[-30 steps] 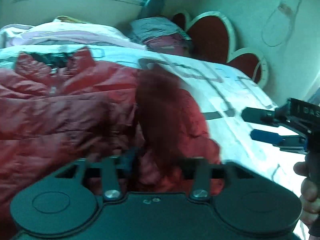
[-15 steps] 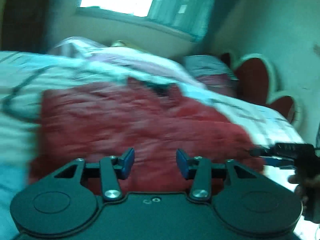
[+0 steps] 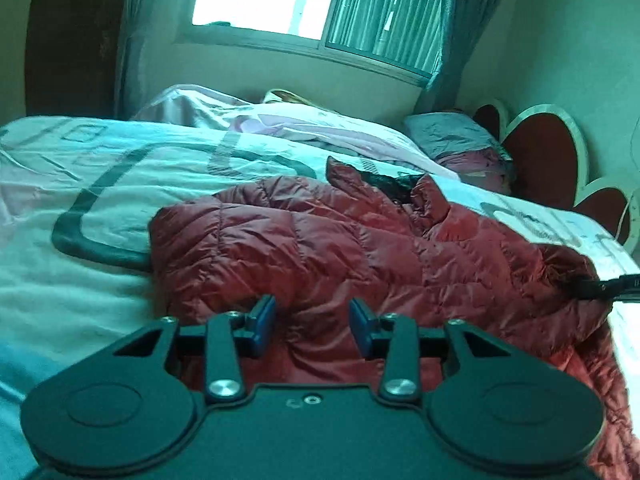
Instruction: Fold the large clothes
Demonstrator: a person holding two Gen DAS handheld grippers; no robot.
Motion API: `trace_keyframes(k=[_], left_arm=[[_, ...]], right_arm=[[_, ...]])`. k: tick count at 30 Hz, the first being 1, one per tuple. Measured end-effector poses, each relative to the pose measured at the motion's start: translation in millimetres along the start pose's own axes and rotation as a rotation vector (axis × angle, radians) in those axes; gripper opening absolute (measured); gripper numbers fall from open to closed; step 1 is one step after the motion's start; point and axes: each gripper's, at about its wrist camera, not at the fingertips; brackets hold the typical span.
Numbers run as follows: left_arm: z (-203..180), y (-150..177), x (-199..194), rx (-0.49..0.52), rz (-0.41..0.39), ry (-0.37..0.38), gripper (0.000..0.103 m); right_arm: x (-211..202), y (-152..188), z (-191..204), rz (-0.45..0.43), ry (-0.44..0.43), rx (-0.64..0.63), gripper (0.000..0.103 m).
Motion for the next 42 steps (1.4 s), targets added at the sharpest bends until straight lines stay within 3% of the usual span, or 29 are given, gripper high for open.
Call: trace_keyframes(k=[1, 3, 4, 5, 9, 10, 12, 14, 15, 18, 20, 22, 25, 28, 31, 34, 35, 37, 39, 42], left_arm=[[-0.8, 0.5, -1.8, 0.003, 0.000, 0.002, 0.040], [-0.2, 3.3, -4.2, 0.005, 0.010, 0.000, 0.040], [-0.4, 5.6, -4.9, 0.004, 0.015, 0.005, 0.040], [0.3, 8.3, -6.6, 0.001, 0.016, 0.011, 0.041], [6.3, 11.5, -5.6, -0.023, 0.018, 0.016, 0.041], [7.8, 10.3, -4.9, -0.034, 0.009, 0.021, 0.041], [9.5, 8.0, -1.1, -0.040, 0.004, 0.014, 0.041], [11.5, 5.2, 5.9, -0.036, 0.015, -0.001, 0.041], [11.8, 3.0, 8.6, -0.030, 0.019, -0.005, 0.041], [13.4, -9.3, 17.6, 0.006, 0.006, 0.012, 0.041], [14.2, -15.3, 26.9, 0.015, 0.016, 0.047, 0.041], [10.4, -14.8, 35.9, 0.042, 0.048, 0.048, 0.042], [3.8, -7.9, 37.1, 0.079, 0.069, 0.027, 0.042], [-1.8, -7.4, 14.4, 0.093, 0.042, 0.016, 0.045], [-4.1, -3.7, -17.5, 0.089, 0.004, -0.027, 0.047], [-0.4, 5.0, -36.6, 0.025, -0.017, -0.006, 0.047], [-0.5, 7.3, -35.8, 0.023, -0.012, -0.007, 0.047], [5.7, 13.4, -21.4, 0.006, 0.053, -0.053, 0.048], [13.3, 23.1, -9.9, -0.004, 0.122, -0.096, 0.049], [9.7, 29.7, -25.3, 0.034, 0.131, -0.122, 0.048]], right_arm=[[-2.4, -0.8, 0.0, -0.002, 0.010, -0.003, 0.017], [-11.2, 1.1, -2.4, -0.012, 0.057, 0.002, 0.050], [-19.3, 3.1, -4.5, -0.051, 0.071, 0.014, 0.085], [-26.1, 4.2, -6.9, -0.087, 0.054, 0.025, 0.088], [-3.7, -6.0, -1.3, -0.047, 0.020, -0.003, 0.088], [8.0, -8.9, 1.4, -0.029, 0.004, -0.006, 0.082], [37.9, -11.9, 9.9, 0.050, 0.002, -0.037, 0.057], [56.5, -11.2, 19.7, 0.105, -0.012, -0.094, 0.022], [53.9, -12.3, 21.6, 0.094, -0.028, -0.099, 0.019], [17.0, -22.2, 19.0, -0.067, -0.026, -0.081, 0.018], [2.3, -25.5, 11.8, -0.119, 0.007, -0.063, 0.018], [14.0, -19.6, 7.5, -0.078, 0.052, -0.091, 0.018], [55.0, -2.2, 2.1, 0.071, 0.058, -0.097, 0.019], [47.4, -5.6, 3.6, 0.054, 0.086, -0.086, 0.020], [21.3, -13.0, 8.3, -0.072, 0.127, -0.083, 0.076], [16.9, -18.2, 19.9, -0.096, 0.092, -0.138, 0.071], [23.2, -16.9, 25.6, -0.085, 0.088, -0.175, 0.055], [47.3, -8.0, 33.2, 0.000, 0.115, -0.227, 0.042], [66.6, 5.9, 30.5, 0.075, 0.165, -0.258, 0.042], [56.9, 8.7, 34.5, 0.040, 0.197, -0.277, 0.042]])
Point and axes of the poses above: each gripper's, at about its wrist camera, not at the fingertips, and x roughly the way its jaws point, z to its left, y to its underside, and after that the axes turned 13 degrees about y, right-handed
